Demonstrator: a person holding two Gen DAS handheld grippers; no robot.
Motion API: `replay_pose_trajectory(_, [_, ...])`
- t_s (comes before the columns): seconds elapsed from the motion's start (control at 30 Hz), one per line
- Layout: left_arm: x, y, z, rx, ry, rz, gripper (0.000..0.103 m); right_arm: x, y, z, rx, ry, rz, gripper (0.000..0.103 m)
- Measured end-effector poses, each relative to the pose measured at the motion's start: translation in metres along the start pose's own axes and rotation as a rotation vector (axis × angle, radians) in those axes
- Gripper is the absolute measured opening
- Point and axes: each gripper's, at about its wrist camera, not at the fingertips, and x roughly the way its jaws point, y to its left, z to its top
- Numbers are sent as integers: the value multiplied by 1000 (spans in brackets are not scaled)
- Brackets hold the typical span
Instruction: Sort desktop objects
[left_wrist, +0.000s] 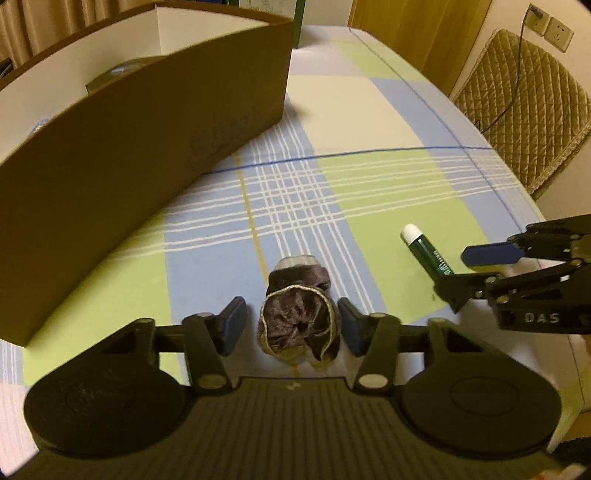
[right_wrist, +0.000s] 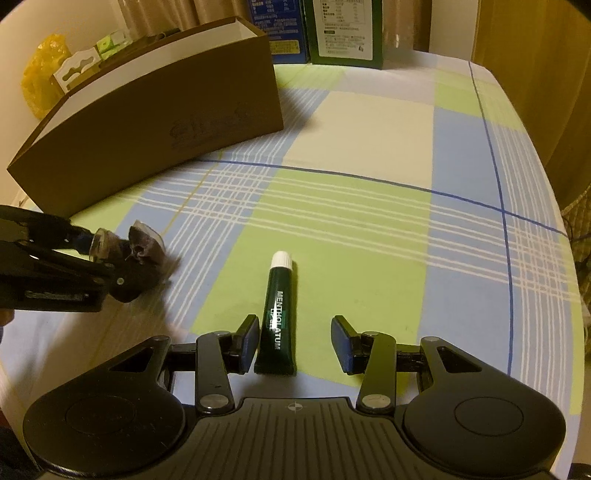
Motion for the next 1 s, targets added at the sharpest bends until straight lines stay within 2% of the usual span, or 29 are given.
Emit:
replay_pose_trajectory(0.1, [4,1,-1,-10,4,9,29,3,2,2,-13,-1,-1,41])
replay_pose_trajectory(0.2, [3,3,1,-21,-3,42,23,5,6,4,-34,-4,-6,41])
replay_pose_trajectory(0.47, [-9,25,-9,-89,15,124,22,12,13,8,-85,-7,-20,41])
replay_pose_trajectory(0.7, [-24,37,-25,-144,28,148,22,18,18,10,-124,-16,-41,40])
replay_pose_trajectory(0.77, [-27,39,-28,-153,28,150,22,19,21,8,-158,-24,-50,29])
replay_pose_trajectory(0.8, [-28,39,-29,-156,28,151,22,18,22,8,-169,-27,-41,15])
replay_pose_trajectory(0.9, [-32,37,-32,-161,27,151,22,18,30,6,-218,-23,-53,14])
replay_pose_trajectory(1.0, [-36,35,-35,-161,23,150,22,17,30,5,-205,-7,-25,14])
